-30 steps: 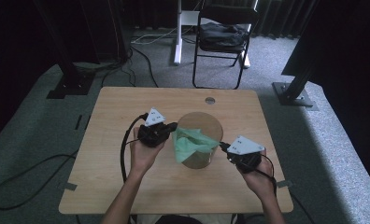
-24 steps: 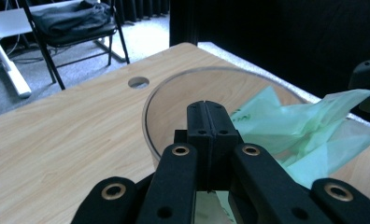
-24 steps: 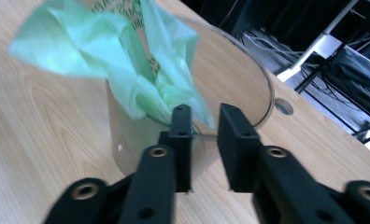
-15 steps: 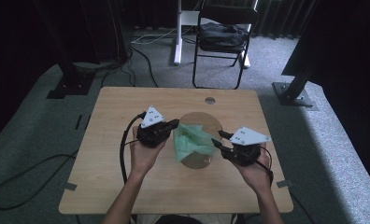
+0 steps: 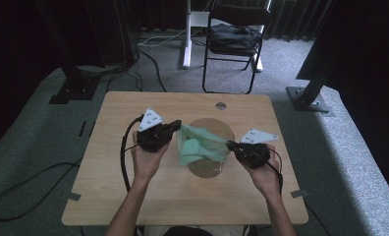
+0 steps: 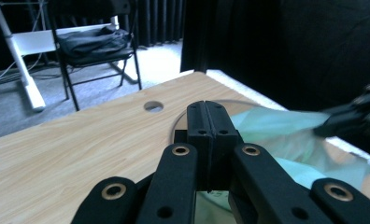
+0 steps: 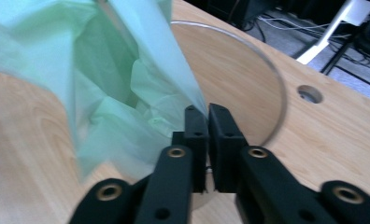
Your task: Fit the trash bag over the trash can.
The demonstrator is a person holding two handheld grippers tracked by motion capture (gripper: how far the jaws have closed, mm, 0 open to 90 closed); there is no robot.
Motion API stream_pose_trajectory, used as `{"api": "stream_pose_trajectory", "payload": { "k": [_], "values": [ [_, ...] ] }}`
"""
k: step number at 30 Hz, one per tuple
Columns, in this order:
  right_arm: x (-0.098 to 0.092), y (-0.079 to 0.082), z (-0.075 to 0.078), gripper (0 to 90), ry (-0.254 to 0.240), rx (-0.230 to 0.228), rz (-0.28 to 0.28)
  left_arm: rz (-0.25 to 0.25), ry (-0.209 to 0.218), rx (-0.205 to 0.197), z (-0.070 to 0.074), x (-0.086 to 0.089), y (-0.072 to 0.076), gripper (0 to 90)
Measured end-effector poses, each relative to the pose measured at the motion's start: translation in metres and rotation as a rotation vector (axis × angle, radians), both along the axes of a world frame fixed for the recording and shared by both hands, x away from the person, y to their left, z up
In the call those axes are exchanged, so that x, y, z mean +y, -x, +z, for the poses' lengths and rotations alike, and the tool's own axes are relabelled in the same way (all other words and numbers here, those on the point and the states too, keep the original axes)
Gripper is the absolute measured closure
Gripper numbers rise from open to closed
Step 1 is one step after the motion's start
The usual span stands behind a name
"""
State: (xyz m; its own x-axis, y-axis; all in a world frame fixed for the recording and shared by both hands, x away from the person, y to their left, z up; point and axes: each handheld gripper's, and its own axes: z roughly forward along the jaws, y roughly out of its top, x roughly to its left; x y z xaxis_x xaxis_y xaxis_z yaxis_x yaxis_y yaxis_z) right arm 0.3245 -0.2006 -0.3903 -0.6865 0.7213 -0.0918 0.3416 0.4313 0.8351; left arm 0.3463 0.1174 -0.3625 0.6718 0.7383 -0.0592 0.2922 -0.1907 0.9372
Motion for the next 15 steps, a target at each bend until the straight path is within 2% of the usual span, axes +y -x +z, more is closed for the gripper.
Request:
{"api": "stream_pose_trajectory", "payload": {
  "k": [4, 6, 11, 14, 15],
  "values": [
    [-0.006, -0.004, 0.004, 90.0, 0.001, -0.011, -0.018, -0.001, 0.000, 0.007, -0.005, 0.000, -0.003, 90.0],
    [-0.008, -0.006, 0.006, 90.0, 0.006, -0.015, -0.027, 0.001, -0.027, 0.008, -0.010, -0.003, -0.007, 90.0],
    [-0.008, -0.011, 0.008, 90.0, 0.028, -0.027, -0.043, 0.003, -0.043, 0.015, -0.015, -0.007, -0.014, 90.0],
    [-0.014, -0.029, 0.012, 90.0, 0.026, -0.019, -0.075, 0.023, -0.077, 0.011, -0.023, -0.018, -0.027, 89.9],
    [-0.014, -0.032, 0.011, 90.0, 0.033, -0.019, -0.082, 0.023, -0.077, 0.011, -0.023, -0.018, -0.027, 89.9]
  ]
}}
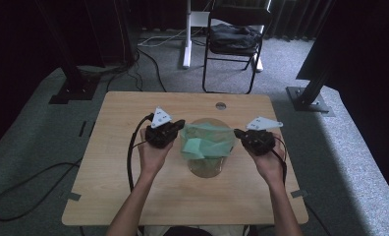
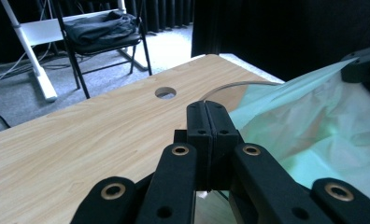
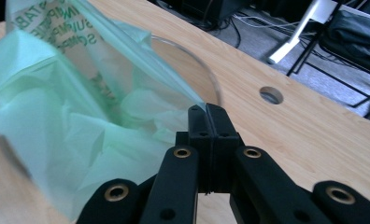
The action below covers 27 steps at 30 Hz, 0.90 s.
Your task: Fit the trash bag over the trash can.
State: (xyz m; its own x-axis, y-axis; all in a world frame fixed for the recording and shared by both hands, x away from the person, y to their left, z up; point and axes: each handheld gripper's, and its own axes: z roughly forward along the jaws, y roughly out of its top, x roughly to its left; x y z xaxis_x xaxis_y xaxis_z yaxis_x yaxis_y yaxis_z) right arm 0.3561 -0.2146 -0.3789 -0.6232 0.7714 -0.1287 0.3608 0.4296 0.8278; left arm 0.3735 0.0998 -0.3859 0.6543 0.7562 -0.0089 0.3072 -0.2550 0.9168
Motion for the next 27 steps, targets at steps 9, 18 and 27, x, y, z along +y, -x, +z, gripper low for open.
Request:
{"api": "stream_pose_trajectory", "payload": {
  "k": [9, 18, 27],
  "values": [
    [-0.002, -0.018, -0.005, 90.0, 0.031, 0.002, -0.049, 0.021, -0.012, 0.028, -0.016, -0.003, -0.027, 89.1],
    [-0.001, -0.025, -0.008, 90.0, 0.033, 0.004, -0.061, -0.011, 0.078, 0.073, -0.017, 0.006, -0.024, 69.8],
    [-0.002, -0.025, -0.006, 90.0, 0.022, 0.002, -0.063, -0.044, 0.084, 0.149, -0.019, -0.002, -0.011, 47.4]
  ]
}}
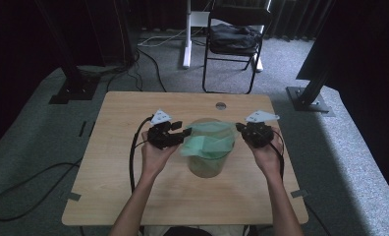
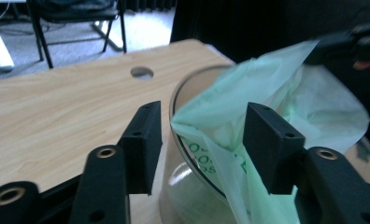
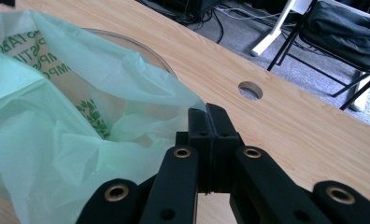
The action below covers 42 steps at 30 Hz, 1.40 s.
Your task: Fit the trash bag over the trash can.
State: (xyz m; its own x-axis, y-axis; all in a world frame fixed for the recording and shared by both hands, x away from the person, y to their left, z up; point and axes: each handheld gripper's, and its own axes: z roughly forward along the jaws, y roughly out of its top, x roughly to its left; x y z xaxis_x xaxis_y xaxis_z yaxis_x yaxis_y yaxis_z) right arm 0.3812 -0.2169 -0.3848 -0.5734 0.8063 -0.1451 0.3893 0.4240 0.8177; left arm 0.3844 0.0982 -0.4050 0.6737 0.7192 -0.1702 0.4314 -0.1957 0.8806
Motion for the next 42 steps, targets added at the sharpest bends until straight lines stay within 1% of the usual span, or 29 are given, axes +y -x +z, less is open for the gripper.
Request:
{"api": "stream_pose_trajectory", "payload": {
  "k": [1, 2, 4, 5, 6, 9, 11, 12, 14, 16, 19, 20, 21, 22, 23, 26, 27, 28, 29, 30, 31, 32, 33, 35, 36, 37, 40, 41, 42],
  "values": [
    [0.000, 0.000, 0.000, 90.0, 0.000, 0.000, 0.000, 0.000, 0.000, 0.000, 0.000, 0.000, 0.000, 47.5],
    [0.000, 0.001, 0.001, 90.0, -0.002, -0.003, 0.000, 0.010, -0.019, 0.013, -0.002, -0.003, -0.002, 48.6],
    [-0.001, 0.001, 0.002, 90.0, -0.005, -0.005, 0.000, 0.014, -0.023, 0.019, -0.003, -0.003, -0.003, 51.4],
    [-0.002, 0.001, 0.002, 90.0, -0.005, -0.007, -0.001, 0.008, -0.022, 0.038, -0.006, -0.003, -0.005, 53.7],
    [-0.002, 0.001, 0.003, 90.0, -0.006, -0.007, -0.003, 0.009, -0.028, 0.046, -0.007, -0.003, -0.005, 55.9],
    [-0.006, 0.000, 0.004, 90.0, -0.009, -0.009, -0.010, 0.005, -0.034, 0.048, -0.006, -0.002, -0.006, 70.1],
    [-0.007, 0.000, 0.004, 90.0, -0.011, -0.010, -0.014, 0.005, -0.043, 0.041, -0.006, -0.001, -0.007, 79.8],
    [-0.008, 0.000, 0.004, 90.0, -0.011, -0.010, -0.015, 0.009, -0.056, 0.027, -0.004, 0.000, -0.008, 84.7],
    [-0.008, -0.001, 0.004, 90.0, -0.010, -0.007, -0.019, 0.016, -0.058, 0.027, -0.003, 0.001, -0.009, 90.0],
    [-0.009, -0.002, 0.004, 90.0, -0.010, -0.006, -0.021, 0.038, -0.059, 0.026, -0.002, 0.004, -0.014, 90.0],
    [-0.010, -0.004, 0.003, 90.0, -0.009, -0.001, -0.027, 0.049, -0.061, 0.026, -0.001, 0.006, -0.016, 90.0],
    [-0.011, -0.005, 0.003, 90.0, -0.010, 0.001, -0.029, 0.059, -0.071, 0.025, -0.001, 0.007, -0.020, 90.0],
    [-0.011, -0.007, 0.002, 90.0, -0.011, 0.004, -0.031, 0.059, -0.071, 0.025, -0.001, 0.007, -0.020, 90.0],
    [-0.011, -0.008, 0.001, 90.0, -0.011, 0.009, -0.033, 0.062, -0.062, 0.028, -0.001, 0.008, -0.022, 90.0],
    [-0.011, -0.010, 0.000, 90.0, -0.010, 0.016, -0.034, 0.069, -0.067, 0.035, -0.003, 0.009, -0.028, 90.0],
    [-0.009, -0.017, -0.006, 90.0, 0.003, 0.034, -0.037, 0.080, -0.070, 0.051, -0.005, 0.008, -0.036, 90.0],
    [-0.008, -0.019, -0.008, 90.0, 0.007, 0.039, -0.040, 0.080, -0.070, 0.051, -0.005, 0.008, -0.036, 90.0],
    [-0.007, -0.021, -0.010, 90.0, 0.013, 0.045, -0.042, 0.086, -0.071, 0.068, -0.007, 0.008, -0.043, 90.0],
    [-0.007, -0.024, -0.012, 90.0, 0.013, 0.052, -0.044, 0.086, -0.071, 0.068, -0.007, 0.008, -0.043, 90.0],
    [-0.007, -0.027, -0.014, 90.0, 0.012, 0.061, -0.047, 0.089, -0.066, 0.085, -0.010, 0.008, -0.048, 90.0],
    [-0.007, -0.029, -0.017, 90.0, 0.014, 0.070, -0.050, 0.092, -0.061, 0.095, -0.012, 0.008, -0.051, 90.0],
    [-0.007, -0.029, -0.017, 90.0, 0.014, 0.070, -0.050, 0.092, -0.061, 0.095, -0.012, 0.008, -0.051, 90.0],
    [-0.007, -0.033, -0.021, 90.0, 0.013, 0.084, -0.054, 0.093, -0.057, 0.112, -0.016, 0.008, -0.055, 90.0],
    [-0.007, -0.037, -0.025, 90.0, 0.011, 0.094, -0.059, 0.094, -0.058, 0.117, -0.018, 0.007, -0.057, 90.0],
    [-0.007, -0.038, -0.027, 90.0, 0.007, 0.101, -0.062, 0.094, -0.056, 0.130, -0.021, 0.006, -0.060, 90.0],
    [-0.008, -0.039, -0.029, 90.0, 0.003, 0.107, -0.063, 0.094, -0.056, 0.130, -0.021, 0.006, -0.060, 90.0],
    [-0.008, -0.042, -0.034, 90.0, 0.002, 0.124, -0.067, 0.097, -0.044, 0.154, -0.026, 0.004, -0.065, 90.0],
    [-0.008, -0.042, -0.034, 90.0, 0.002, 0.124, -0.067, 0.097, -0.044, 0.154, -0.026, 0.004, -0.065, 90.0],
    [-0.009, -0.045, -0.037, 90.0, -0.007, 0.139, -0.065, 0.094, -0.043, 0.173, -0.029, 0.003, -0.067, 90.0]
  ]
}}
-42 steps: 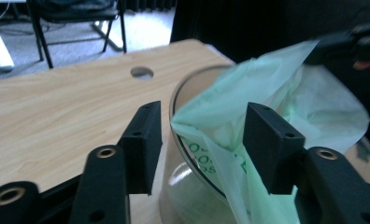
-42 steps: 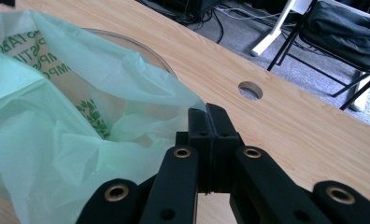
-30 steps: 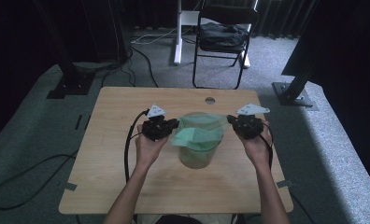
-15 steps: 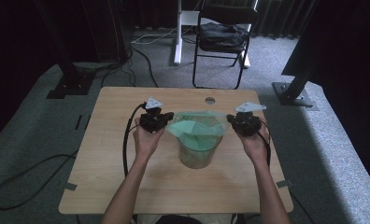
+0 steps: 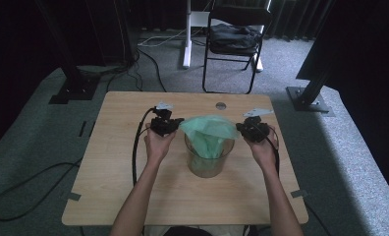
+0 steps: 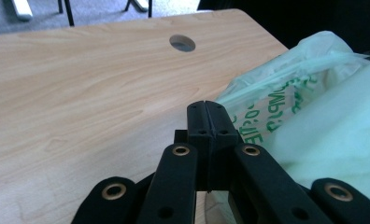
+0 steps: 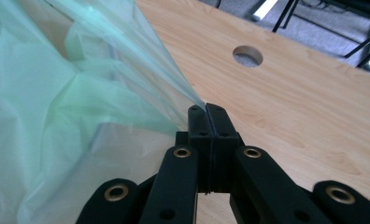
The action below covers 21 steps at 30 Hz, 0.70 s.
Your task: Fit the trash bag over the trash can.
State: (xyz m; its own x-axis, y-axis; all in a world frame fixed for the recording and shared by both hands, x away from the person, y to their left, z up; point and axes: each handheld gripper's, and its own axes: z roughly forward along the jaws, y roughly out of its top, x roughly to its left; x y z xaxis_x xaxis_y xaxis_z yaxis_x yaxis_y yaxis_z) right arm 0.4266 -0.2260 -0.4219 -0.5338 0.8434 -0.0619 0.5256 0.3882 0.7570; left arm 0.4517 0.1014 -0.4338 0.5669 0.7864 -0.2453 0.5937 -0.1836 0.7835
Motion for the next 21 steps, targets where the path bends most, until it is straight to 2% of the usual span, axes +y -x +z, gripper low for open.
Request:
{"api": "stream_pose_trajectory", "payload": {
  "k": [5, 10, 15, 17, 21],
  "values": [
    [0.001, -0.005, -0.007, 90.0, 0.012, 0.034, -0.010, 0.002, -0.015, 0.038, -0.009, -0.003, -0.006, 90.0],
    [-0.004, -0.005, -0.014, 90.0, 0.007, 0.058, -0.011, 0.002, -0.015, 0.040, -0.011, -0.002, -0.004, 90.0],
    [-0.006, -0.001, -0.016, 89.8, -0.002, 0.060, -0.006, 0.003, 0.002, 0.051, -0.015, 0.003, 0.002, 90.0],
    [-0.008, 0.001, -0.017, 89.0, 0.002, 0.057, -0.010, 0.007, 0.002, 0.049, -0.015, 0.006, 0.005, 88.0],
    [-0.014, 0.004, -0.015, 86.2, -0.006, 0.050, -0.026, 0.042, 0.020, 0.024, -0.009, 0.018, 0.011, 77.9]
  ]
}}
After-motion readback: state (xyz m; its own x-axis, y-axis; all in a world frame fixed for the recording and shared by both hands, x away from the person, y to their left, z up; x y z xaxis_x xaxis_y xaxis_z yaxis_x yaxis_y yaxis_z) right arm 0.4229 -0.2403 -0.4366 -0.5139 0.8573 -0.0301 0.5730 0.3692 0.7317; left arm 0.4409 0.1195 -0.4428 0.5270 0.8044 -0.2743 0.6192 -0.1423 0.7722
